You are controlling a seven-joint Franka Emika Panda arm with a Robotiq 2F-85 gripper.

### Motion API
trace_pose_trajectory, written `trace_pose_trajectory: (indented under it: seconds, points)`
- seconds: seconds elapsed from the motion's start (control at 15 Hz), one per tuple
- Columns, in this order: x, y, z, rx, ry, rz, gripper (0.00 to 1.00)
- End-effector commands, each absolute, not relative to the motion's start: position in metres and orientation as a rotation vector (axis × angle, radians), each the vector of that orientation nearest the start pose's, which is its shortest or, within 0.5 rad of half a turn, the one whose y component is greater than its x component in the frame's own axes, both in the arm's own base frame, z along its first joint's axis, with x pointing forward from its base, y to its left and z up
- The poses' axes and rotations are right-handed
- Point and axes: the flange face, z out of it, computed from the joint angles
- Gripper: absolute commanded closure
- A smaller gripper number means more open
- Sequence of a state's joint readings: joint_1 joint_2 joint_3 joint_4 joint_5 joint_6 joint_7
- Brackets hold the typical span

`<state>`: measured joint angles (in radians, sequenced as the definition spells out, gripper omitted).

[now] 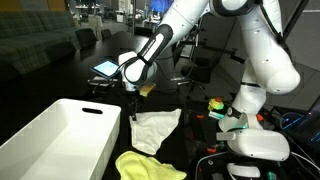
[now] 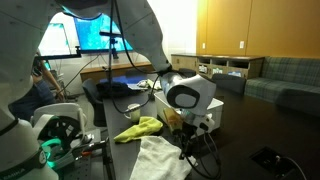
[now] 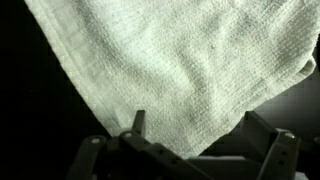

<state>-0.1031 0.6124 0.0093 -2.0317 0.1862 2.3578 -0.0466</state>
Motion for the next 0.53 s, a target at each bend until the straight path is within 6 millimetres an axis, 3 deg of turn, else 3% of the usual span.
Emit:
trace_pose_trajectory:
  seconds: [0.0, 0.47]
  points:
    - [0.560, -0.056, 0.100, -2.915, 0.323, 0.434, 0.00]
    - [0.567, -0.055, 0.079, -2.909, 0.494, 0.489, 0.00]
